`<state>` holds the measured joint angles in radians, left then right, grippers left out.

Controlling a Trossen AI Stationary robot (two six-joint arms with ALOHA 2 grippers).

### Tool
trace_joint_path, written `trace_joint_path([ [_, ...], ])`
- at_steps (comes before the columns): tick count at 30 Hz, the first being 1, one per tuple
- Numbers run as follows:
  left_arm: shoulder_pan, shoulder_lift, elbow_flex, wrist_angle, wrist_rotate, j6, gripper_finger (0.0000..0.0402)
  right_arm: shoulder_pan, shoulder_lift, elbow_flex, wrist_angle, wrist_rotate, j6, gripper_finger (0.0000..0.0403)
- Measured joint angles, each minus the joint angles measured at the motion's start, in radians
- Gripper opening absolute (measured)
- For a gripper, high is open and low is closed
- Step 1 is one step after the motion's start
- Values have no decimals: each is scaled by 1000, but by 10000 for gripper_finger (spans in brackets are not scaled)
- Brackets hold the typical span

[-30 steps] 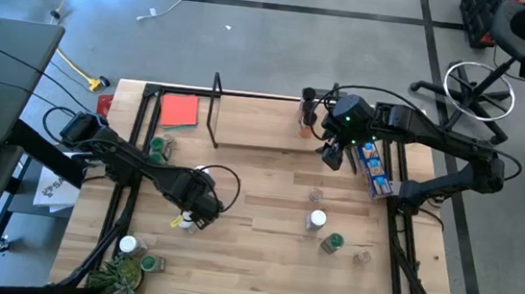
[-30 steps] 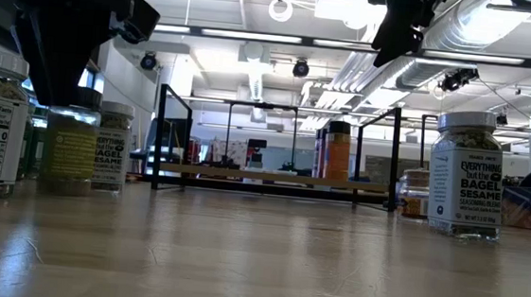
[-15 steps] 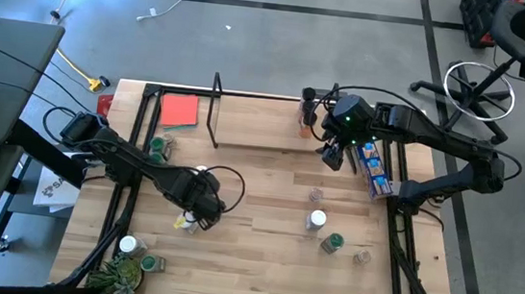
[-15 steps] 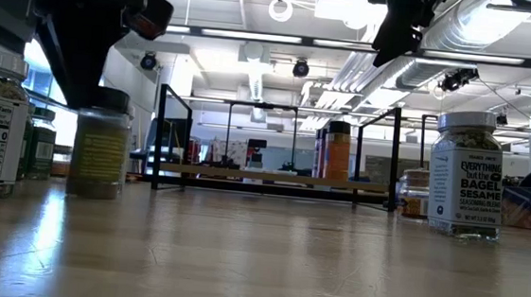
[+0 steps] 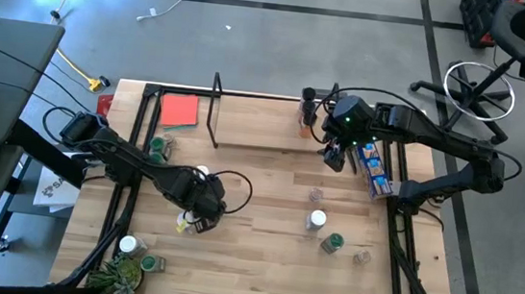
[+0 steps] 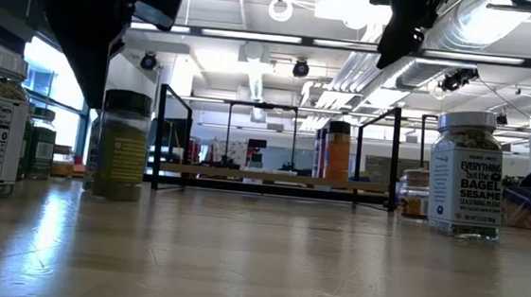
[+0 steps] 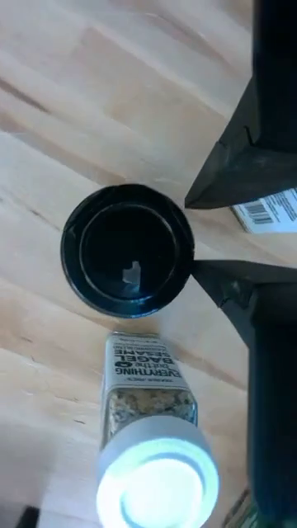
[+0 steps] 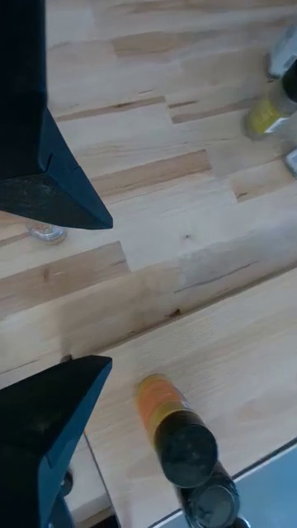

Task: Shelf spices
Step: Put the black seasoning bottle on the shelf aligned with the other black seasoning bottles

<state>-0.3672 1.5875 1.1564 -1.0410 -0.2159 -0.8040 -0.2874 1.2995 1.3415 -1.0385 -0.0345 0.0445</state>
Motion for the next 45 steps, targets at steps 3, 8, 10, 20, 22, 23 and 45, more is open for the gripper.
trace_joint_path([
  [3, 2, 0, 0, 0, -2, 53, 144, 0, 0, 0, -21, 0, -4, 259],
  [8, 40, 0, 0, 47, -19, 137, 183, 0, -7, 0, -29, 0, -27, 259],
  [10, 61, 0, 0, 115, -20, 194, 187, 0, -14, 0, -29, 0, -27, 259],
  [20, 194, 0, 0, 391, -116, 369, 169, 0, -72, 0, -46, 0, -26, 259],
  [22, 215, 0, 0, 405, -118, 370, 168, 0, -85, 0, -50, 0, -27, 259],
  [23, 222, 0, 2, 404, -117, 370, 168, 0, -89, 0, -52, 0, -27, 259],
  [45, 293, -1, 204, 234, 83, 278, 168, 139, 181, 0, 211, -176, 213, 259],
])
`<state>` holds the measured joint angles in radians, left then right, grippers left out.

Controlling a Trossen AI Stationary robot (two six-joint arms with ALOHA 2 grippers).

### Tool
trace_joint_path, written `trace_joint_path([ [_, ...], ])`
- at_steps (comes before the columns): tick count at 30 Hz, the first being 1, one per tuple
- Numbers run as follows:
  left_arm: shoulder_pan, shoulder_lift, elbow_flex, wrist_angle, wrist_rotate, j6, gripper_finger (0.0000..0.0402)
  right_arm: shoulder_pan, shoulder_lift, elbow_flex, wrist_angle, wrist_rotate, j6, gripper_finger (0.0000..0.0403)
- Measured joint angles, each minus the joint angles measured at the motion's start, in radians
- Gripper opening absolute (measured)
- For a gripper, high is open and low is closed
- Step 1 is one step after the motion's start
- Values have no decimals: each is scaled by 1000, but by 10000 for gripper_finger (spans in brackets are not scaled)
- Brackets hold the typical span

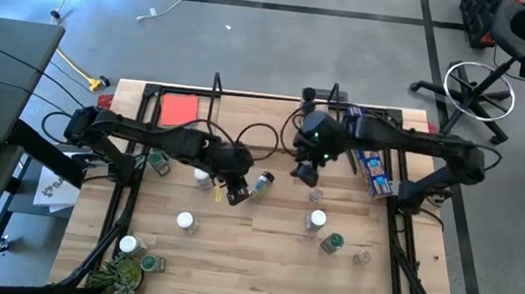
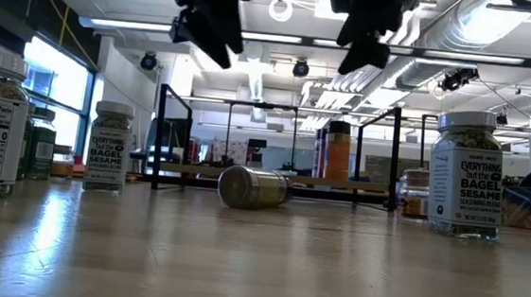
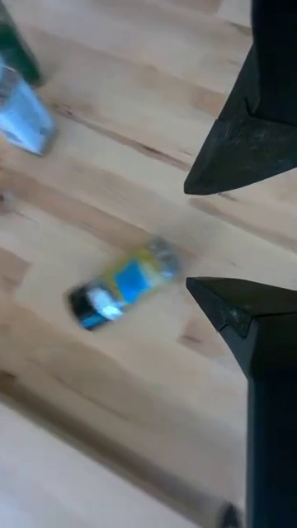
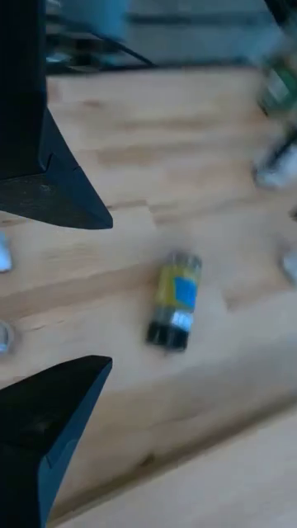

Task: Shelf spices
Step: Put the black seasoning bottle on the shelf aligned with the other black seasoning bottles

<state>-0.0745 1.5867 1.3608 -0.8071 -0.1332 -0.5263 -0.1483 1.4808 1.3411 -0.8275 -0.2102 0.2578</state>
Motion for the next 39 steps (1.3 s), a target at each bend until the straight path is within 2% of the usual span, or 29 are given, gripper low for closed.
trace_joint_path([
  [3, 32, 2, -41, 87, -1, -12, 168, 75, -48, 0, -61, 163, 225, 259],
  [6, 61, 2, -96, 171, 31, -51, 172, 156, -114, 0, -154, 268, 419, 259],
  [10, 84, 37, -133, 242, 76, -116, 197, 262, -194, 0, -238, 380, 549, 259],
  [14, 88, 103, -133, 262, 79, -207, 231, 315, -247, 0, -293, 468, 490, 259],
  [20, 88, 224, -125, 289, 96, -393, 250, 317, -311, 0, -420, 462, 301, 259],
  [23, 87, 283, -89, 285, 90, -443, 250, 317, -349, 0, -473, 462, 262, 259],
  [27, 84, 363, -21, 273, 72, -432, 250, 317, -410, 0, -486, 468, 248, 259],
  [32, 78, 449, 57, 204, 49, -403, 250, 317, -485, 0, -486, 515, 311, 259],
  [39, 70, 482, 71, 171, 83, -336, 245, 317, -525, 0, -484, 536, 367, 259],
])
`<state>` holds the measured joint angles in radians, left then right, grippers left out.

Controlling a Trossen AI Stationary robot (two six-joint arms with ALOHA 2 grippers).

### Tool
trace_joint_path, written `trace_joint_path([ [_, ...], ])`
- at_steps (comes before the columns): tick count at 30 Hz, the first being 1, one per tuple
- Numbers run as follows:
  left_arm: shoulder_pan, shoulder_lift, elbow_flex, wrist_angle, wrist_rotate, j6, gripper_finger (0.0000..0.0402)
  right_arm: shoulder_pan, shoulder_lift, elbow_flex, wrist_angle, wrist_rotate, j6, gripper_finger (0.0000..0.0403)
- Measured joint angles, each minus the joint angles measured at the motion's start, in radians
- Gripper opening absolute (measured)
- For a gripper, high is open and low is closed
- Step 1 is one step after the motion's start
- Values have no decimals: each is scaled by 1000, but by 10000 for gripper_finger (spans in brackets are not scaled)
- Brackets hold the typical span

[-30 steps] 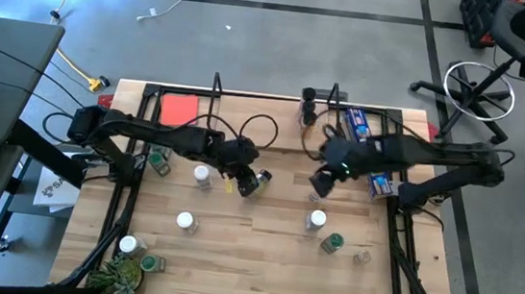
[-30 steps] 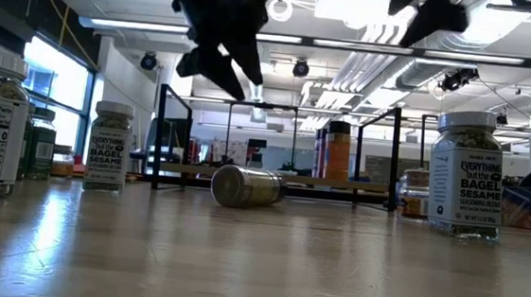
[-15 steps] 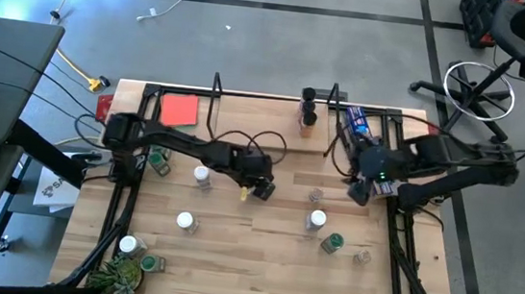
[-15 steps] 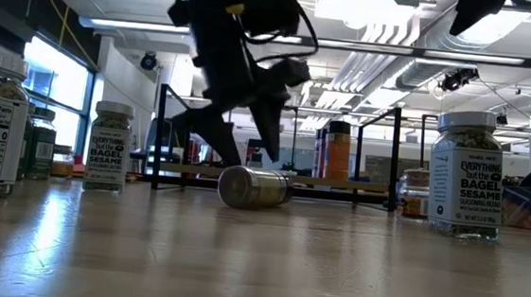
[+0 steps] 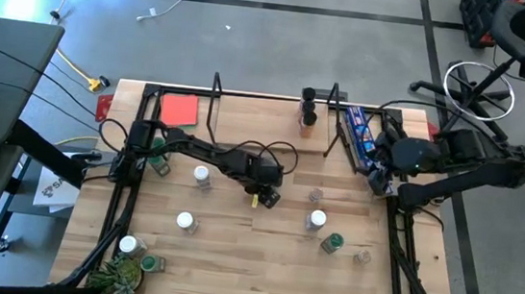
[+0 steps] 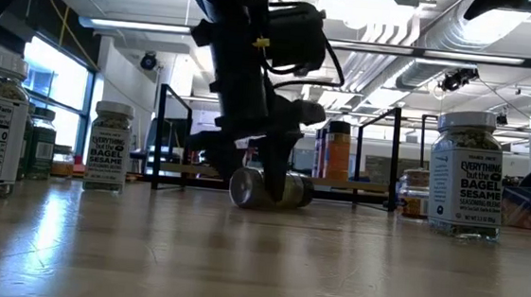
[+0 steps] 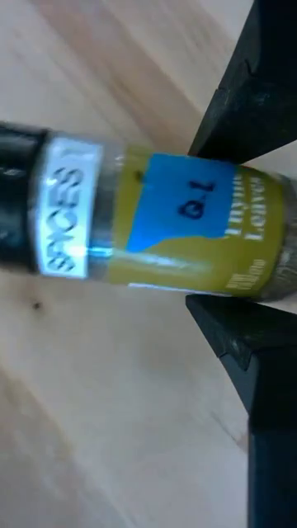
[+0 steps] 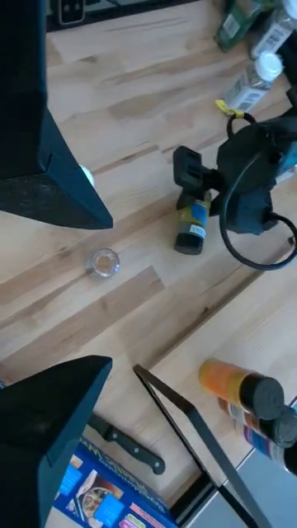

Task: Shelf spices
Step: Put the black seasoning bottle on the shelf aligned with the other black seasoning bottles

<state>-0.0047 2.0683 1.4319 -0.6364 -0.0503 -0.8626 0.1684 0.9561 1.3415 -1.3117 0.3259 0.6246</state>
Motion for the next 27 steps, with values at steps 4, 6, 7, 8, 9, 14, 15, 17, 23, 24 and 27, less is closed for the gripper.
trace_joint_path([
  [4, -13, -23, 0, -20, 5, 112, 212, 0, 17, 0, 46, 6, -1, 259],
  [6, -19, -38, 0, -19, 6, 155, 188, 0, 29, 0, 87, 6, -18, 259],
  [7, -21, -40, 0, -21, 6, 171, 177, 0, 35, 0, 107, 5, -25, 259],
  [8, -24, -41, 0, -19, 7, 185, 168, 0, 40, 0, 126, 6, -32, 259],
  [9, -25, -42, 0, -16, 8, 194, 161, 0, 46, 0, 144, 5, -41, 259],
  [14, -31, -102, -1, -21, -27, 229, 162, -3, 73, 0, 217, -58, -101, 259],
  [15, -34, -125, -1, -20, -47, 239, 166, -11, 79, 0, 233, -103, -132, 259],
  [17, -41, -186, -1, -13, -88, 268, 171, -35, 92, 0, 263, -209, -199, 259],
  [23, -45, -403, -1, 108, -147, 371, 171, -169, 146, 0, 359, -417, -343, 259],
  [24, -45, -433, -1, 130, -158, 383, 171, -195, 157, 0, 385, -436, -346, 259],
  [27, -53, -500, -1, 186, -207, 426, 171, -273, 182, 0, 470, -464, -325, 259],
])
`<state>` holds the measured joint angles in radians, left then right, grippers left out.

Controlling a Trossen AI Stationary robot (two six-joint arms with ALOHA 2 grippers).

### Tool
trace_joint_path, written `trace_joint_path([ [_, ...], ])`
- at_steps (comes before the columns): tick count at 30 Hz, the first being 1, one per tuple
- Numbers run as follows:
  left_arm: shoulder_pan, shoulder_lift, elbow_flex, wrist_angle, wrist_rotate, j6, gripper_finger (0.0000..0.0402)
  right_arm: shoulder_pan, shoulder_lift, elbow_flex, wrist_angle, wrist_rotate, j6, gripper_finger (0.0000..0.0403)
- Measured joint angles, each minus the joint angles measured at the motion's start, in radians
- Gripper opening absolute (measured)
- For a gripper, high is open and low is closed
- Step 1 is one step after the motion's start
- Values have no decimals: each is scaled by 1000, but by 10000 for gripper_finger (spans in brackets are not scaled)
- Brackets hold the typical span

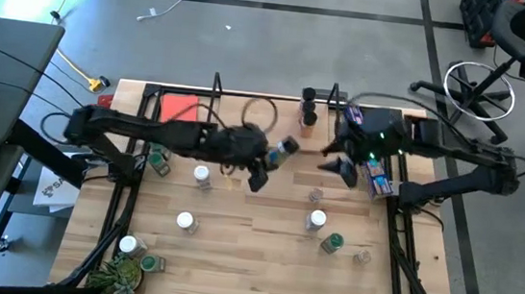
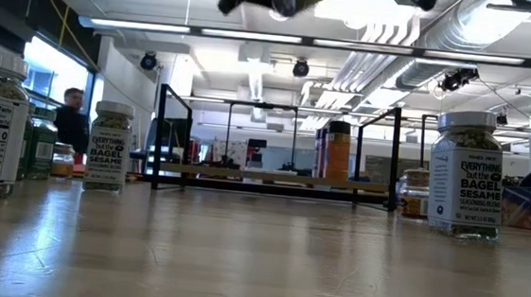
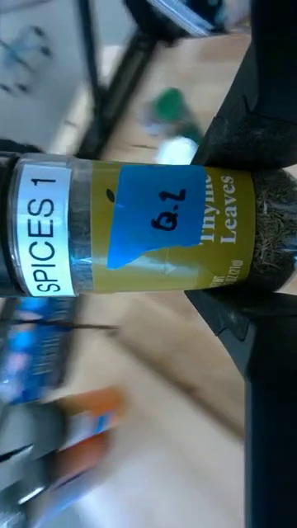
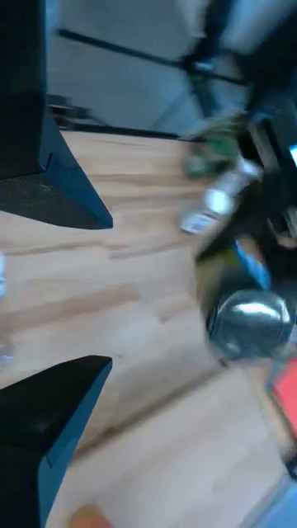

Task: Shelf spices
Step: Put the black seasoning bottle on the shelf aligned with the other black seasoning bottles

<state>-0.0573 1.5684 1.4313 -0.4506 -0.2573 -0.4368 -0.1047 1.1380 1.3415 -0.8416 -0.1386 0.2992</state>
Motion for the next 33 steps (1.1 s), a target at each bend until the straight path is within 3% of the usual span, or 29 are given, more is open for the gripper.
trace_joint_path([
  [4, -18, -45, 0, 33, -93, 44, 171, -76, 27, 0, 123, -32, 38, 259],
  [9, -31, -46, 0, 74, -146, 48, 170, -92, 82, 0, 279, -56, 6, 259],
  [24, -31, -40, 0, 99, -161, 40, 170, -90, 160, 0, 454, -151, -54, 279],
  [33, -31, -40, 0, 106, -144, 50, 170, -79, 193, 0, 519, -167, -43, 261],
])
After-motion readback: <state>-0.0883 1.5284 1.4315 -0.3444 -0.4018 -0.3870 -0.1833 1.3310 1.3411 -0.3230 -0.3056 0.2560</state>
